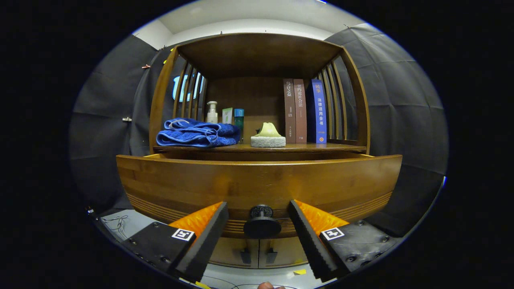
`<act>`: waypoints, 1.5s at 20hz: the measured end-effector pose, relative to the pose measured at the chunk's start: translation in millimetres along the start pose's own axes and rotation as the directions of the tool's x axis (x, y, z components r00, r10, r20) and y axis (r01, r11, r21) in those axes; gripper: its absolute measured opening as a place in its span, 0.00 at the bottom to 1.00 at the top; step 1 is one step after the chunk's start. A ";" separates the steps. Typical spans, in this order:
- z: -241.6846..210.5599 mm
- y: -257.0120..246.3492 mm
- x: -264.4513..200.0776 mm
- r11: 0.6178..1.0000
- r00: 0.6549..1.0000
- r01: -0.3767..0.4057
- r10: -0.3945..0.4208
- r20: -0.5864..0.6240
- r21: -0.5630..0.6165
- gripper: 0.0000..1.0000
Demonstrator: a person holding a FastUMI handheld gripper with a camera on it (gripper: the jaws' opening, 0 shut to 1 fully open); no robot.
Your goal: Pull open the drawer, take out the items inside it, and place them on the countertop above the cabinet.
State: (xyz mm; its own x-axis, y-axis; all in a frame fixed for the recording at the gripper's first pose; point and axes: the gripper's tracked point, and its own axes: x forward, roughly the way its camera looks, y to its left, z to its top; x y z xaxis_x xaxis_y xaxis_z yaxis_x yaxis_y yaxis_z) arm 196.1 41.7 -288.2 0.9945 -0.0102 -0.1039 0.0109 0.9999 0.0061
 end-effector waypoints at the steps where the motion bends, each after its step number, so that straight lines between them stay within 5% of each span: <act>1: -0.1 -0.1 6.7 1.000 1.000 0.002 -0.002 -0.001 -0.002 0.99; 16: 4.9 2.4 84.8 1.000 1.000 0.007 -0.007 -0.004 -0.005 0.99; 30: 10.8 -2.6 86.8 1.000 0.999 0.029 -0.029 -0.019 0.000 0.99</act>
State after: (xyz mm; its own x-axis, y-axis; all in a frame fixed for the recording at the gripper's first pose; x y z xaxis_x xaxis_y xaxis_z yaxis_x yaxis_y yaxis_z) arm 283.5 38.2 -286.6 0.9917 -0.0393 -0.1226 0.0400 0.9992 0.0034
